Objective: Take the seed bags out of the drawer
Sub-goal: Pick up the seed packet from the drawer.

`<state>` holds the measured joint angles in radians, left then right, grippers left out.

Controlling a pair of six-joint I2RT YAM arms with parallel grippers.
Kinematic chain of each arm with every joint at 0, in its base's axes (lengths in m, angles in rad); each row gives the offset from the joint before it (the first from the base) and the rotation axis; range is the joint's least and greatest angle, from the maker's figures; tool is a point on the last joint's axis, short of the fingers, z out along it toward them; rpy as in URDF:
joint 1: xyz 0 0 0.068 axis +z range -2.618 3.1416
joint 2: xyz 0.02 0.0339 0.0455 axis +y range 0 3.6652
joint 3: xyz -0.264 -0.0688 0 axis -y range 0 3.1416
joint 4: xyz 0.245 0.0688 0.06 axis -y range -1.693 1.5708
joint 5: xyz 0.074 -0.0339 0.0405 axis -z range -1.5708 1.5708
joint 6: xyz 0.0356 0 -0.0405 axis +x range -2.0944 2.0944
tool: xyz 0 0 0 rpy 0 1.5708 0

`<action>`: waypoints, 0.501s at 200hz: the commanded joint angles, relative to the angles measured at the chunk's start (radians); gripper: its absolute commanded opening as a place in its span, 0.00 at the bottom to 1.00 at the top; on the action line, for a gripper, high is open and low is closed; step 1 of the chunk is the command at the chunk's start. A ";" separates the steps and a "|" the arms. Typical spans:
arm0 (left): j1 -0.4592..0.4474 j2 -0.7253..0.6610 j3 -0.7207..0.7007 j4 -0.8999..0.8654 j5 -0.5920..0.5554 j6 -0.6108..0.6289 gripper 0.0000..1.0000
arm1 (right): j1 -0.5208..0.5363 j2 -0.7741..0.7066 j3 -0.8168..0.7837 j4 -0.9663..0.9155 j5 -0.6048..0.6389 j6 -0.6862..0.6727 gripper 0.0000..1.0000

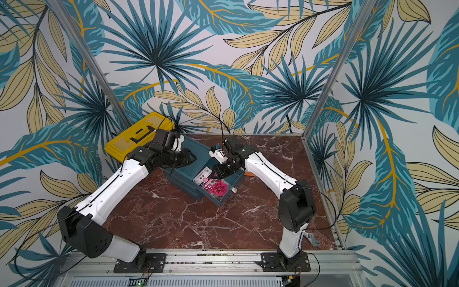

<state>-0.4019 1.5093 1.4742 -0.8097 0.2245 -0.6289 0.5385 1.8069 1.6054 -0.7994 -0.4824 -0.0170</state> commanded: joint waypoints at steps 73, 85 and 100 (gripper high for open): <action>0.006 0.065 -0.046 -0.208 -0.010 0.003 0.41 | 0.040 0.028 -0.029 -0.066 0.003 0.008 0.17; 0.006 0.063 -0.049 -0.203 -0.009 0.002 0.41 | 0.042 0.038 -0.024 -0.072 0.031 0.016 0.13; 0.006 0.061 -0.053 -0.198 -0.006 -0.001 0.41 | 0.044 0.049 -0.021 -0.074 0.067 0.027 0.07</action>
<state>-0.4019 1.5127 1.4784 -0.8139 0.2295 -0.6281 0.5529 1.8122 1.6012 -0.8143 -0.4416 -0.0120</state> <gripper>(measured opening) 0.410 0.105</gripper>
